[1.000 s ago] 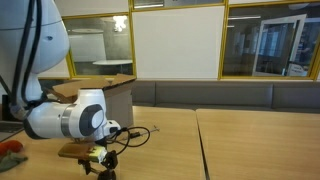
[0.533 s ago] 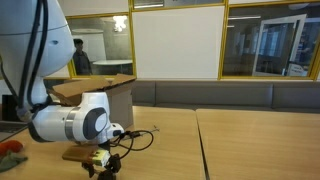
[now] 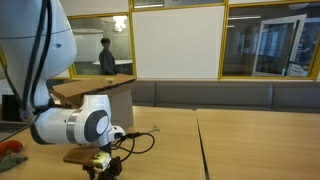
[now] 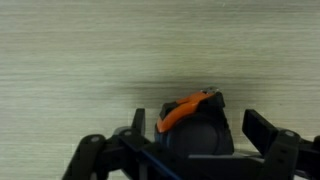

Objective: Put the objects on the table in the box

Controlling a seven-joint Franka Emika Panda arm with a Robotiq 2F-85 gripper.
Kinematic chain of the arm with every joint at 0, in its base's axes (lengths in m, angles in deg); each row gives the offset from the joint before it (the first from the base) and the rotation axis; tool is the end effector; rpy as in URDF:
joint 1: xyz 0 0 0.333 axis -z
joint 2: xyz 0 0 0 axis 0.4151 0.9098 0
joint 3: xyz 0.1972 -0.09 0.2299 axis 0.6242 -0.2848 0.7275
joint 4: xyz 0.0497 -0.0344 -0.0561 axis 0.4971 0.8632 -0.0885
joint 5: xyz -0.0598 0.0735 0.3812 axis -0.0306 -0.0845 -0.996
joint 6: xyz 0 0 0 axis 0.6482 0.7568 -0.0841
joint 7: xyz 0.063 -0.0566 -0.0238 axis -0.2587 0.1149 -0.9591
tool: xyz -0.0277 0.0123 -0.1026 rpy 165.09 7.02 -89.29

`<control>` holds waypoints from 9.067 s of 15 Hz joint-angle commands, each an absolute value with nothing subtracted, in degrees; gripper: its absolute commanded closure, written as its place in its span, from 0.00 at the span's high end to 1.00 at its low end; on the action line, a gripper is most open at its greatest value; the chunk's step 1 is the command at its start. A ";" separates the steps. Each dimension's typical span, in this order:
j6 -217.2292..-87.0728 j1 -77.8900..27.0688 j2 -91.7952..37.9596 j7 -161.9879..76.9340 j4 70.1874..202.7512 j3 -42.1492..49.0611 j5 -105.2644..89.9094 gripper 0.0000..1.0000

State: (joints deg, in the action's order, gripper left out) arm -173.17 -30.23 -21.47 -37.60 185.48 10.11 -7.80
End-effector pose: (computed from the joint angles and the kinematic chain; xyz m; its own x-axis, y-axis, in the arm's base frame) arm 0.4506 0.0702 0.1336 0.9909 0.0227 -0.1325 0.0254 -0.9995 0.0188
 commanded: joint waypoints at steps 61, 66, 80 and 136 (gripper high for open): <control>-164.77 -27.73 -45.91 -3.33 159.94 22.75 16.68 0.55; -164.25 -32.08 -35.46 -5.88 149.94 21.20 16.33 0.55; -155.38 -36.78 -15.85 -26.13 132.71 15.66 -5.52 0.97; -143.84 -27.81 -3.14 -11.49 131.54 8.11 -25.02 1.00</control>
